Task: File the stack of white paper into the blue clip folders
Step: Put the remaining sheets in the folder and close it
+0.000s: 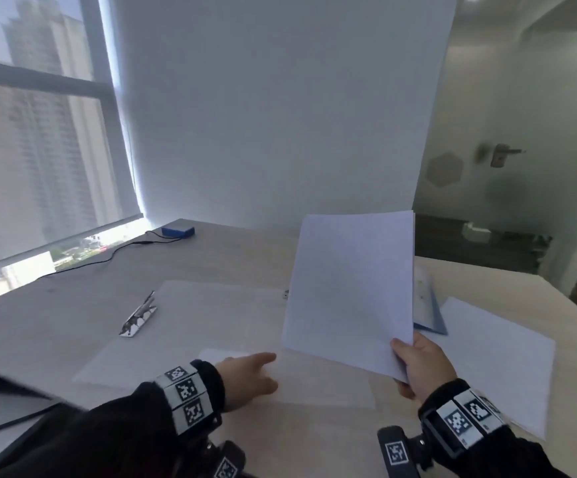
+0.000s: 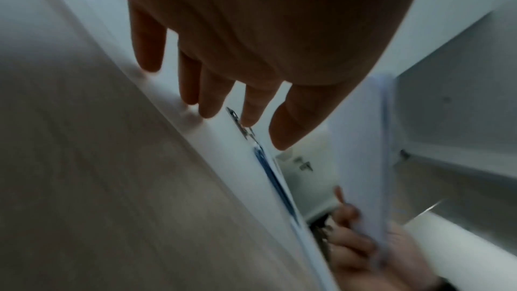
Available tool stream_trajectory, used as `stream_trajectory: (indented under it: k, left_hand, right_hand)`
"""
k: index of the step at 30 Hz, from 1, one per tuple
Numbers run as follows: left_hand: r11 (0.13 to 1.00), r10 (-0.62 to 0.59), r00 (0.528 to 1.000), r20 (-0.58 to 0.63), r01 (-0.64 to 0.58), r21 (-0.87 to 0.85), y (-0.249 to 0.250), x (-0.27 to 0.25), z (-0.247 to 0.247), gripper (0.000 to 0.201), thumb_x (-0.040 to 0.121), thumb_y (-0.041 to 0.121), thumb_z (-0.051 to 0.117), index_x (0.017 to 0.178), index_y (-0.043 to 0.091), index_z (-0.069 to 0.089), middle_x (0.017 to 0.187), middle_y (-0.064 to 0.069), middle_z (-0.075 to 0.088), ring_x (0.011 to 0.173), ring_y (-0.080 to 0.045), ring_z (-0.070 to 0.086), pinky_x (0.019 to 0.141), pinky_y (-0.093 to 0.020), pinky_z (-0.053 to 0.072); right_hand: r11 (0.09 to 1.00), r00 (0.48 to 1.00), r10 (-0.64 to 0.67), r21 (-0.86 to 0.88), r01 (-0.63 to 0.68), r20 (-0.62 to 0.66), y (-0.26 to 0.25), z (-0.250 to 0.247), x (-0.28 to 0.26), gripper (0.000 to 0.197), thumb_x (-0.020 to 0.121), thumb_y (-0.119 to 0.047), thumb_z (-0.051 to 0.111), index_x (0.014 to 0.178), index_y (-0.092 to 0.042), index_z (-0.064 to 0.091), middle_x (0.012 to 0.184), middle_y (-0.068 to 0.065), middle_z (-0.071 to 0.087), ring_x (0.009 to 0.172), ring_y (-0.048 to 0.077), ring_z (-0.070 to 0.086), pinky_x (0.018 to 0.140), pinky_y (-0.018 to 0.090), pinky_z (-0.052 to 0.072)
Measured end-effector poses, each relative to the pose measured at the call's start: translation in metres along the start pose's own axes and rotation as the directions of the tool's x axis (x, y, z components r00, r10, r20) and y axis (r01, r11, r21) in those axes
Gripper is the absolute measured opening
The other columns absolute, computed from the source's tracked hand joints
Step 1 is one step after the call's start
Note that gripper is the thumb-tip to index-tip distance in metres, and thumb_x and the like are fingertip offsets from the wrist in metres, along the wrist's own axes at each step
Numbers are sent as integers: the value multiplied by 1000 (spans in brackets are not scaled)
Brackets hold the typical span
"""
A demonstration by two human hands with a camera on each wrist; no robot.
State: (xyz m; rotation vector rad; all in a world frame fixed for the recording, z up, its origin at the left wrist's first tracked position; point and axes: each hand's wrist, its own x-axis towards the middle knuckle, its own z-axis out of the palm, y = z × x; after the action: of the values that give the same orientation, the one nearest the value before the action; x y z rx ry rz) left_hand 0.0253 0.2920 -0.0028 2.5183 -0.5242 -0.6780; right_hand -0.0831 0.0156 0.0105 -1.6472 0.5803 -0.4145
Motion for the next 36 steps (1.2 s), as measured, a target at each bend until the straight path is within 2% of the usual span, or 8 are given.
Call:
stream_trajectory:
  k: [6, 10, 13, 18, 25, 30, 34, 36]
  left_hand:
    - [859, 119, 984, -134, -170, -483, -6, -28, -8, 27, 91, 18, 58, 103, 43, 62, 116, 17, 63, 107, -1, 56, 84, -19, 42]
    - [826, -60, 900, -432, -199, -527, -52, -35, -59, 24, 90, 5, 54, 97, 24, 68, 92, 14, 64, 86, -2, 57, 70, -19, 40]
    - [798, -274, 798, -537, -123, -590, -107, -29, -95, 24, 89, 1, 52, 102, 16, 67, 101, -3, 67, 97, -25, 59, 82, -29, 42]
    - [663, -443, 817, -369, 21, -749, -174, -13, -115, 39, 93, 1, 50, 131, 3, 52, 135, -17, 54, 123, -38, 52, 90, -39, 42]
    - [586, -458, 815, -356, -24, -810, -189, -7, -107, 35, 91, 1, 54, 125, 1, 59, 93, -15, 63, 64, -12, 56, 37, -10, 43]
    - [552, -450, 830, -329, -32, -833, -193, -8, -108, 34, 90, 0, 54, 123, 1, 60, 78, -8, 60, 65, -15, 54, 55, -20, 49]
    - [550, -431, 842, -325, -40, -834, -192, -8, -106, 36, 89, 0, 53, 125, 1, 59, 79, -7, 59, 68, -15, 52, 68, -25, 45]
    - [556, -427, 841, -333, -46, -830, -191, -8, -106, 35, 90, 0, 53, 124, 2, 59, 80, -6, 59, 68, -14, 51, 66, -24, 44]
  right_hand:
    - [994, 999, 52, 98, -53, 13, 4, 34, 8, 10, 93, -7, 51, 89, -7, 60, 63, 13, 47, 44, 17, 35, 47, 20, 24]
    - [996, 994, 82, 26, -84, 67, 3, 54, 8, 12, 90, -10, 55, 91, -12, 67, 67, 12, 58, 49, 22, 46, 42, 20, 34]
    - [994, 986, 113, -13, -112, 123, 0, 79, 3, 11, 90, -7, 56, 88, -8, 66, 68, 12, 62, 53, 24, 53, 41, 22, 41]
    - [986, 952, 168, -63, -157, 255, -7, 137, -10, 14, 92, -3, 56, 81, -4, 65, 70, 15, 65, 60, 29, 59, 47, 28, 47]
    - [973, 926, 164, -210, -95, 341, -8, 205, -22, 19, 87, 0, 60, 69, -5, 61, 68, 14, 64, 66, 32, 63, 67, 47, 55]
    - [965, 919, 148, -258, -53, 365, -13, 217, -29, 29, 90, 2, 56, 63, -9, 55, 65, 7, 59, 57, 17, 55, 40, 13, 42]
    - [969, 917, 144, -239, -55, 371, -8, 224, -27, 25, 90, 3, 56, 67, -6, 59, 70, 10, 64, 59, 19, 59, 39, 10, 43]
    - [967, 913, 162, -243, -72, 375, -3, 230, -25, 16, 89, 3, 57, 76, 0, 65, 77, 16, 70, 69, 31, 67, 57, 20, 57]
